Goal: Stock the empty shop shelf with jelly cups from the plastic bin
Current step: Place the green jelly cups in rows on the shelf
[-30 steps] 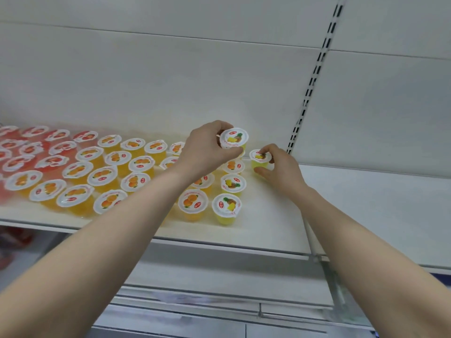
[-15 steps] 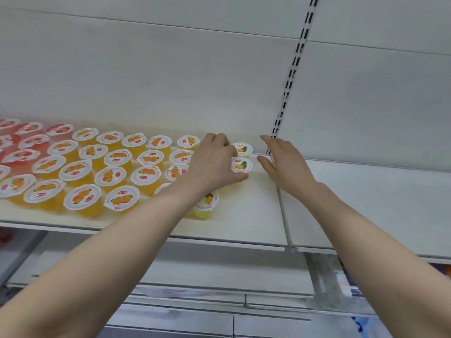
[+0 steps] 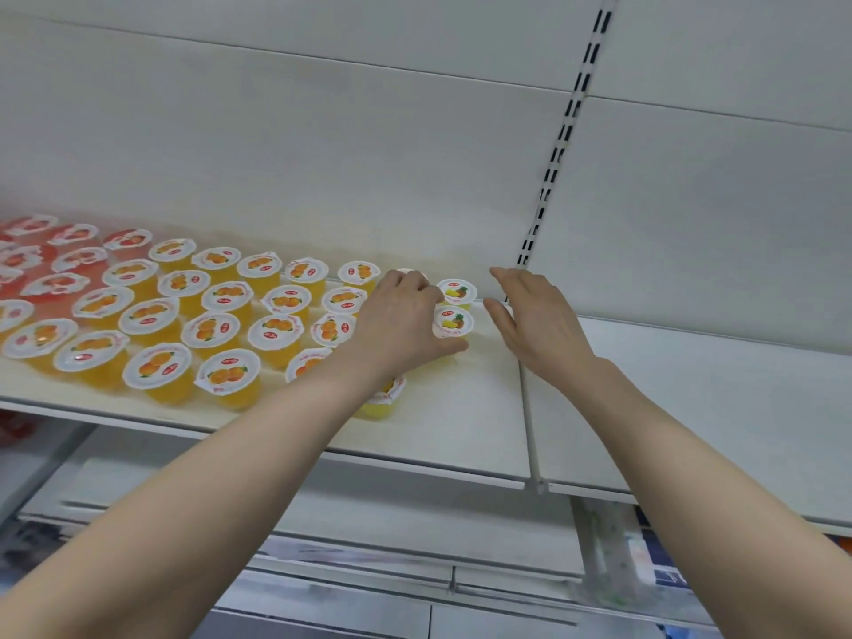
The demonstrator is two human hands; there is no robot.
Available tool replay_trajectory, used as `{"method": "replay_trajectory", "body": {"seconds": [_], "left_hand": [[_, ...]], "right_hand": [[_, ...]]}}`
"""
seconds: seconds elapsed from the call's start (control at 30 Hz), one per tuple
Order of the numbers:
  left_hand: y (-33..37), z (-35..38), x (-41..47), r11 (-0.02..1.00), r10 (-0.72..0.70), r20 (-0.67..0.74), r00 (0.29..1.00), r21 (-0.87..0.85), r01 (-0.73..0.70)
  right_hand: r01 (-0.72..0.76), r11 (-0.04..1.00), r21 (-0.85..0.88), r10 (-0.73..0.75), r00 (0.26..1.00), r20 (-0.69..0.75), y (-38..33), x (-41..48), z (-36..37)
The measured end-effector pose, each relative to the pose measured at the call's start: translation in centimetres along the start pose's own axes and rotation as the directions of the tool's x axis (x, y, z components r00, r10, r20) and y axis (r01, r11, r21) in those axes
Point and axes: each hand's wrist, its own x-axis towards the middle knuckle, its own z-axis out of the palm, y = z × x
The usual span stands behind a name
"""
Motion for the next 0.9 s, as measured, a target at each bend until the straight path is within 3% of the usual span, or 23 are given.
{"method": "replay_trajectory", "body": {"seconds": [0.2, 0.5, 0.9], "left_hand": [[-1.4, -2.2, -1.3, 0.999, 0.0, -0.076, 0.997, -0.052, -0.004], [-6.6, -7.6, -6.0, 0.996, -0.032, -0.144, 0.989, 0.08, 0.044], [-21.7, -16.9, -21.9, 0.958, -0.113, -0.3, 0.947, 0.221, 0.184]], "right_hand": [[0.104, 0.994, -0.033, -0.105, 0.994, -0.029, -1.7, 0.9, -1.6], [0.323, 0.942, -0.088, -0.323, 0.946, 0.017, -8.2, 2.3, -2.7], [0.584, 0.811, -0.025, -0.585, 0.811, -0.027, -29.5, 3.4, -1.2]]}}
